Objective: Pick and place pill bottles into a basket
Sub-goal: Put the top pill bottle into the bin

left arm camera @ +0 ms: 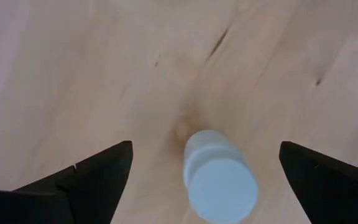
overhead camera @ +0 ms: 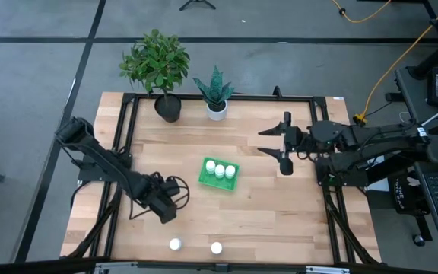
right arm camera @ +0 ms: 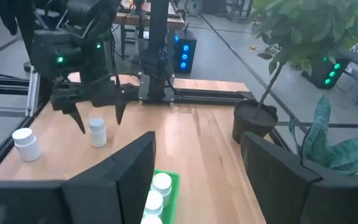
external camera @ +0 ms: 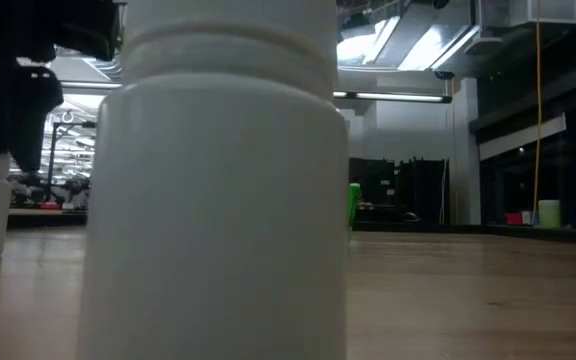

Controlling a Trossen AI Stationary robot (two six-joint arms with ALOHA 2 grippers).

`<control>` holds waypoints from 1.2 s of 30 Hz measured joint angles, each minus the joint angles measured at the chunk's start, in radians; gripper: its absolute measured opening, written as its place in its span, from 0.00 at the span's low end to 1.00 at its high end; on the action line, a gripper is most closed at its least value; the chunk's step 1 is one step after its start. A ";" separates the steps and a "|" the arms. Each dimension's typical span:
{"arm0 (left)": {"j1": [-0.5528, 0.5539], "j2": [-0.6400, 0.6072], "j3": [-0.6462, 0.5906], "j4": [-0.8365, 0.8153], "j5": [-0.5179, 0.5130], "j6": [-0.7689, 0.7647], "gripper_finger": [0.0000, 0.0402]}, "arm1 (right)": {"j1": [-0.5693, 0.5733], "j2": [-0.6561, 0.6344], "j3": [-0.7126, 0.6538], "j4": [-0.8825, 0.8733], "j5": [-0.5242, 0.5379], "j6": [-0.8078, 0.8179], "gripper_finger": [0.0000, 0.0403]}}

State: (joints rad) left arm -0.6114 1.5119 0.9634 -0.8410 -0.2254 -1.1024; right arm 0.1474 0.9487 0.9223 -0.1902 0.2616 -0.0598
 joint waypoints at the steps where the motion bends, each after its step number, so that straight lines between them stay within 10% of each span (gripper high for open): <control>1: -0.003 0.014 0.000 0.008 0.004 -0.006 0.99 | 0.000 -0.001 0.000 -0.001 0.000 -0.005 0.59; 13: -0.017 0.078 0.000 0.004 0.038 -0.064 0.89 | 0.000 0.000 0.000 -0.021 0.000 -0.028 0.59; 25: -0.016 0.077 0.001 0.003 0.070 -0.060 0.43 | 0.000 0.000 0.000 -0.029 0.000 -0.031 0.59; 36: 0.025 0.075 0.075 -0.011 0.056 0.091 0.42 | 0.000 0.000 0.000 -0.030 0.000 -0.024 0.59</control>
State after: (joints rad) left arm -0.5867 1.5865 1.0388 -0.8521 -0.1692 -1.0118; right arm 0.1474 0.9485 0.9226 -0.2201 0.2617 -0.0838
